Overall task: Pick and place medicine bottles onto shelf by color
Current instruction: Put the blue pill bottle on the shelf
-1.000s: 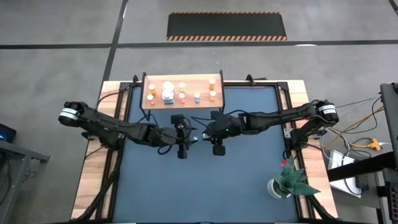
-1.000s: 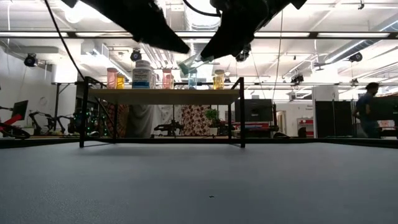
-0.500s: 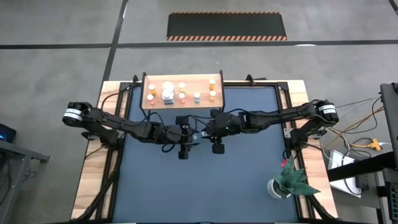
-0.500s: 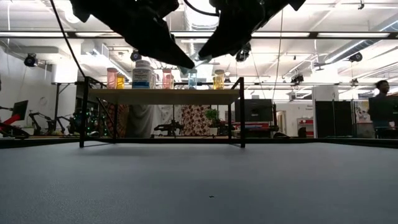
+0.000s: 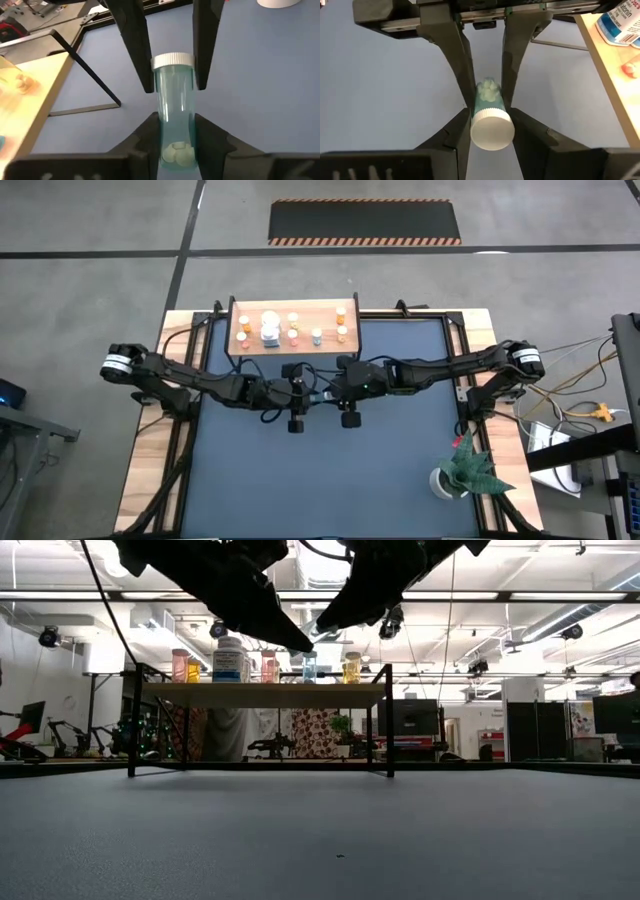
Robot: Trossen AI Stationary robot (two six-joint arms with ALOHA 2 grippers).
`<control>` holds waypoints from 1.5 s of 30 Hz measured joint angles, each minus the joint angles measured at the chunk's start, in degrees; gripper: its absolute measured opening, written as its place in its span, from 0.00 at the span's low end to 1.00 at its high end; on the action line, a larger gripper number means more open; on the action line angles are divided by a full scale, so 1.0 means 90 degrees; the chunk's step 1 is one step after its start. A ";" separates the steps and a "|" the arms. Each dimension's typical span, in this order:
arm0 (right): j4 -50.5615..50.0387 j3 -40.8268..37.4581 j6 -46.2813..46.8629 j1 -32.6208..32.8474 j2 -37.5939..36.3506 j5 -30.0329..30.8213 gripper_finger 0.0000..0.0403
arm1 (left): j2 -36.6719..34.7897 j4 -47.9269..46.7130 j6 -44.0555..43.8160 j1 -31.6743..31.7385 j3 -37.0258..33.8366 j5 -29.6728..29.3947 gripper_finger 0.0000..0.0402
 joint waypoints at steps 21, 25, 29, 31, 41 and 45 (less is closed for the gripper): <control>-0.0012 -0.0151 -0.0328 0.0000 -0.1430 -0.0119 0.53 | -0.0066 0.3057 0.0482 -0.0010 -0.1063 -0.0154 0.23; 0.0374 -0.0392 -0.0316 0.0000 -0.1465 -0.0119 0.53 | -0.0066 0.4093 0.0718 -0.0010 -0.1275 -0.0145 0.23; 0.0895 -0.0600 -0.0311 0.0000 -0.1399 -0.0119 0.54 | -0.0066 0.4876 0.0867 -0.0010 -0.1499 -0.0138 0.24; 0.1011 -0.0641 -0.0310 0.0000 -0.1364 -0.0119 0.53 | -0.0066 0.5104 0.0863 -0.0010 -0.1556 -0.0135 0.24; 0.2106 -0.0635 -0.0312 0.0000 -0.0894 -0.0117 0.53 | 0.0256 0.6099 0.0889 -0.0010 -0.1540 -0.0094 0.24; 0.2298 -0.0636 -0.0355 0.0000 -0.0818 -0.0114 0.52 | 0.0433 0.6205 0.1019 -0.0010 -0.1540 -0.0089 0.24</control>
